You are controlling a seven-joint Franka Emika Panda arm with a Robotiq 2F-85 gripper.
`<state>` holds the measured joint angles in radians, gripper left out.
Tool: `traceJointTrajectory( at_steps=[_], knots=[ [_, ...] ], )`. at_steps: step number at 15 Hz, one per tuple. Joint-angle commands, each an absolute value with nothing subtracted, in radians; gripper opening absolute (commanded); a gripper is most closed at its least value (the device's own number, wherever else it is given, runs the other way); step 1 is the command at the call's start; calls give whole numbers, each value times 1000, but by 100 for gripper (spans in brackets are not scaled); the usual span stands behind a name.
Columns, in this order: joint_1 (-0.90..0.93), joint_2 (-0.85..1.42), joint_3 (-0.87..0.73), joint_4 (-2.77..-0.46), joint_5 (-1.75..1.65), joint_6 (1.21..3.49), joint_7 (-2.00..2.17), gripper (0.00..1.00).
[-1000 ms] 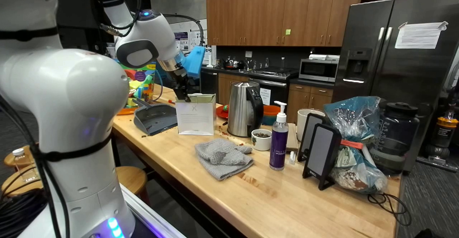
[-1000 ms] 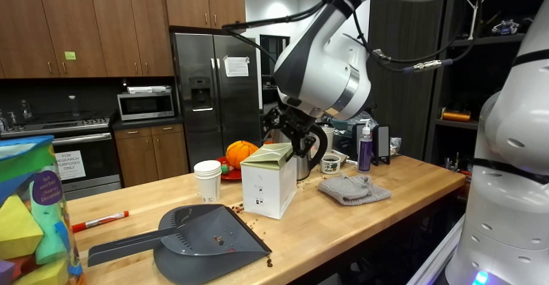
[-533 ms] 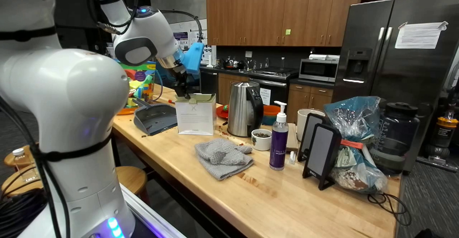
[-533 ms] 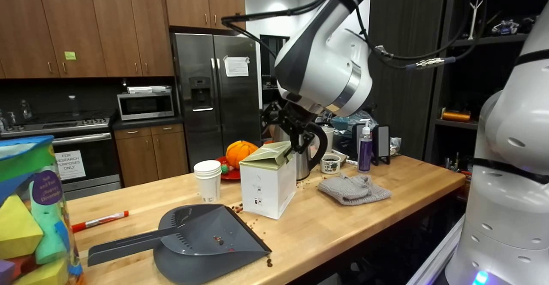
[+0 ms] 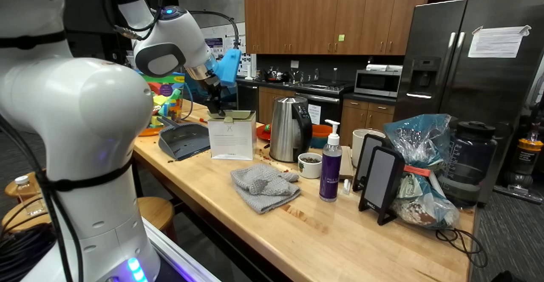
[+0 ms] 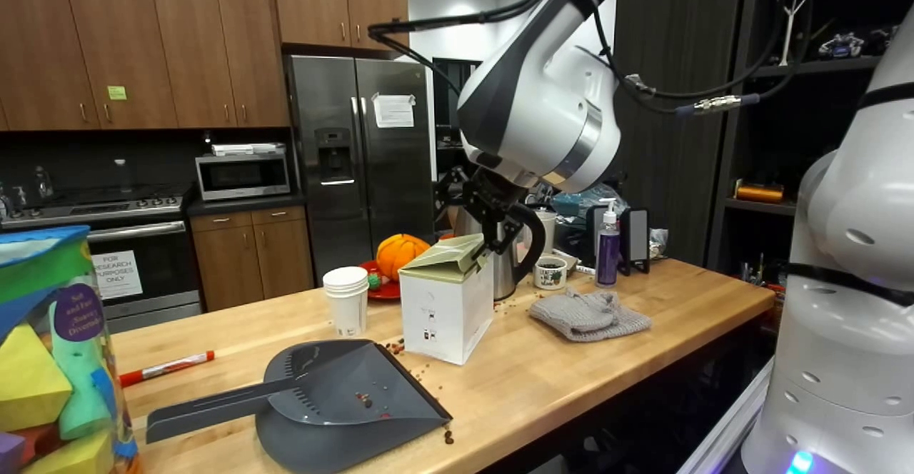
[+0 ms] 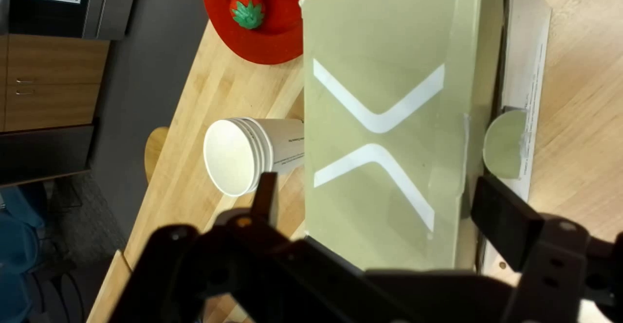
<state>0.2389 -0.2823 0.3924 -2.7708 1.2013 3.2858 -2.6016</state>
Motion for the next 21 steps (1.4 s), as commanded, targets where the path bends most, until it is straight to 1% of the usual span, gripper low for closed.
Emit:
traceJointTrajectory(
  at_steps=[1,21],
  knots=[
    [240,-311,391,-2781,1186,3282,-2602,100],
    [212,-262,433,-2772,1196,3266,-2601,100]
  ],
)
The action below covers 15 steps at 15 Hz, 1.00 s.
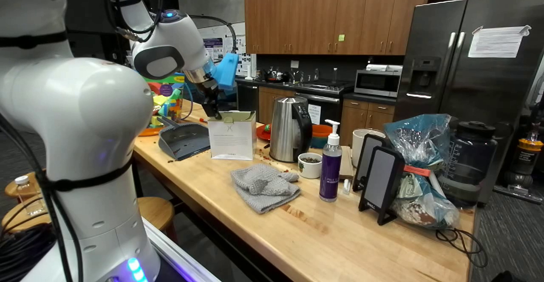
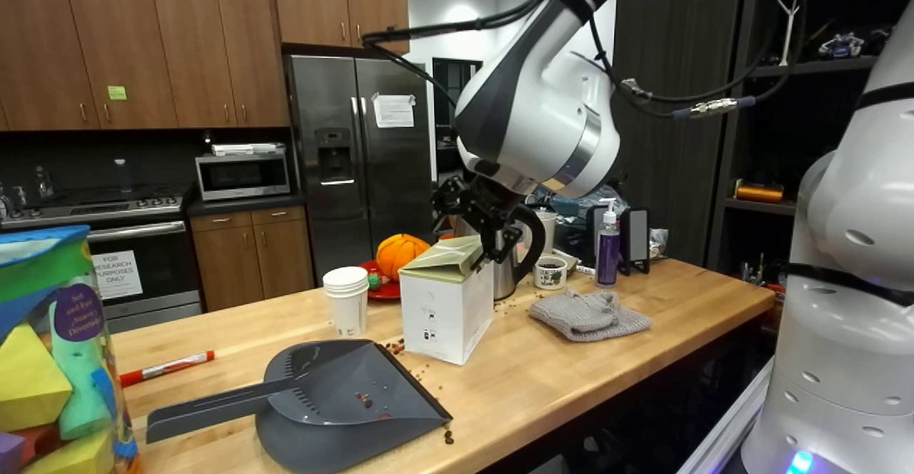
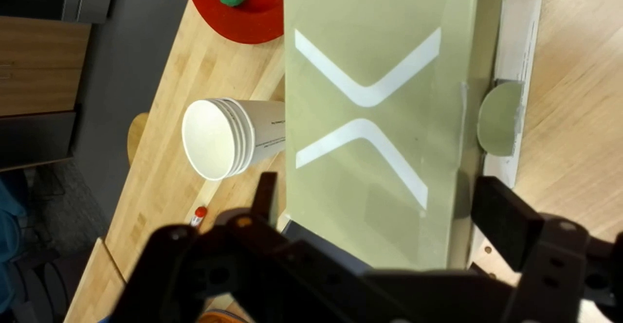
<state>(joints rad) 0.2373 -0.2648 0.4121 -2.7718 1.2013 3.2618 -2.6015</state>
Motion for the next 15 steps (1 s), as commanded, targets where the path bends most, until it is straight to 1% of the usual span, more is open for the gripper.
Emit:
traceJointTrajectory(
  at_steps=[1,6,15],
  knots=[
    [203,-256,441,-2772,1193,3266,-2601,100],
    [118,-210,516,-2773,1175,3243,-2601,100],
    [-69,-160,725,-2773,1184,3295,-2602,100]
  ],
)
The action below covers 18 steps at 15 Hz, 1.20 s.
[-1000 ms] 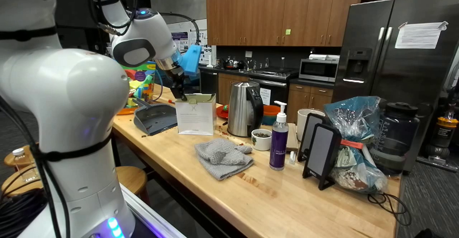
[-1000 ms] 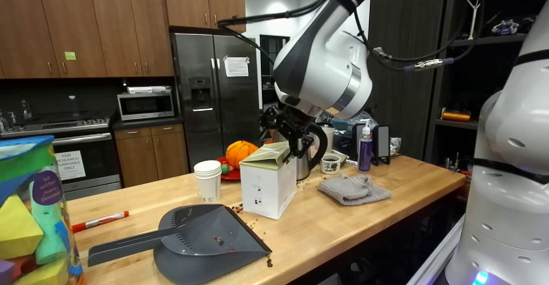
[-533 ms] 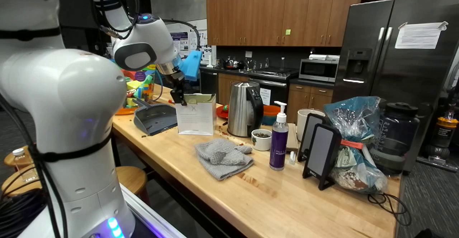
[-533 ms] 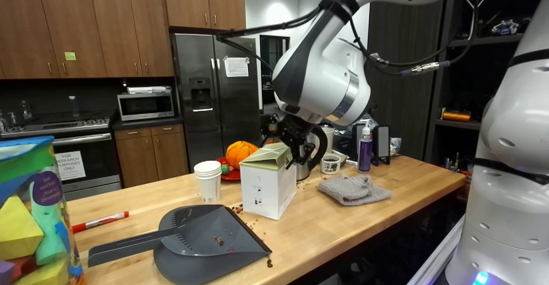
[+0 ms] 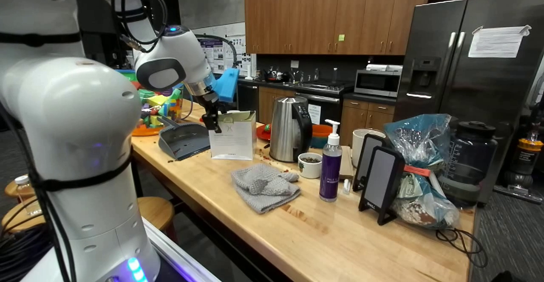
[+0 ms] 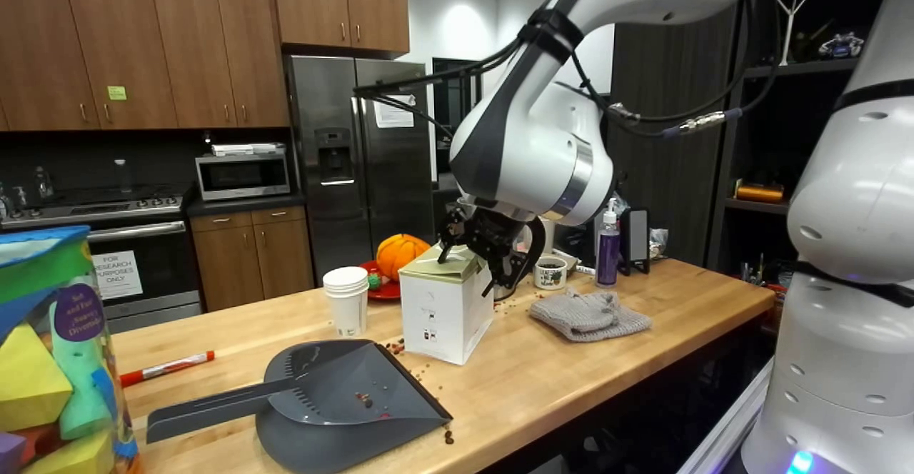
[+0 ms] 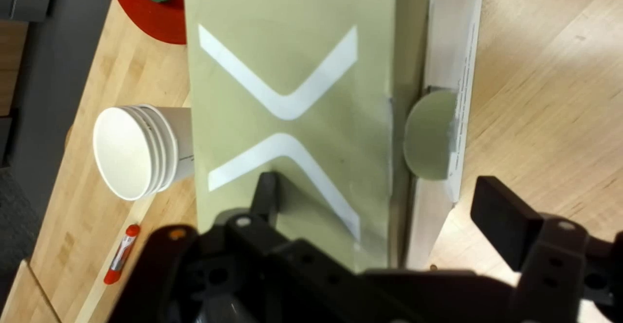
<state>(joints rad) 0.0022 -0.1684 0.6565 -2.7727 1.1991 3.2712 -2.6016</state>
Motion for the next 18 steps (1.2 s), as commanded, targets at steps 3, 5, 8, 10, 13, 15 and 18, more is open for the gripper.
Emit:
traceJointTrajectory(
  at_steps=[3,5,8,10,13,15,18],
  knots=[
    [-128,-181,783,-2776,1185,3274,-2602,100],
    [-148,-213,804,-2786,1193,3247,-2602,100],
    [-171,-234,826,-2783,1193,3218,-2602,100],
    [-197,-236,850,-2782,1188,3206,-2602,100],
    [-232,-265,895,-2782,1204,3197,-2602,100],
    [-276,-282,943,-2782,1208,3187,-2601,100],
    [-358,-348,1017,-2782,1215,3099,-2601,100]
  ],
)
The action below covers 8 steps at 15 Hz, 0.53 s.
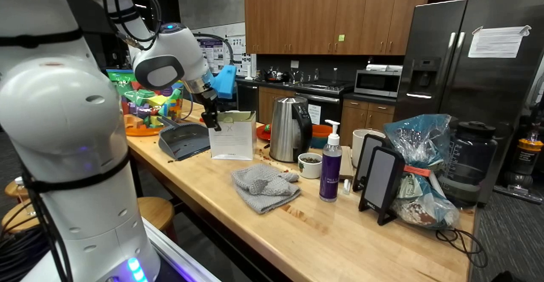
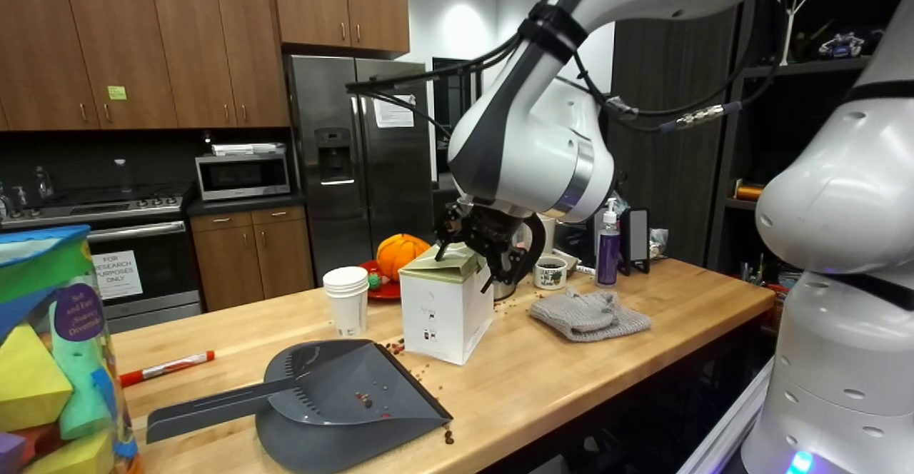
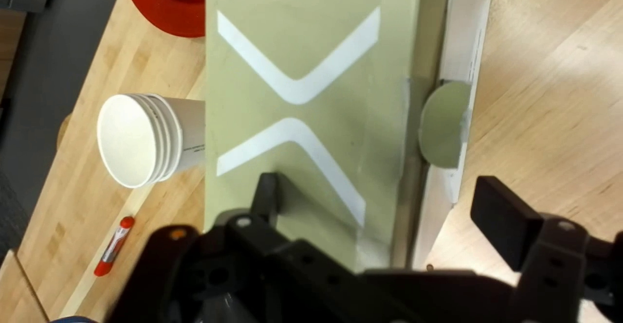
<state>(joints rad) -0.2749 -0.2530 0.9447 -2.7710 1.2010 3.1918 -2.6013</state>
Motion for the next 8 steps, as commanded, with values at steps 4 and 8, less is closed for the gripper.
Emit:
traceJointTrajectory(
  at_steps=[4,8],
  knots=[
    [-456,-532,1082,-2789,1218,2870,-2568,100],
    [-460,-740,1039,-2789,1158,2658,-2475,100]
  ],
)
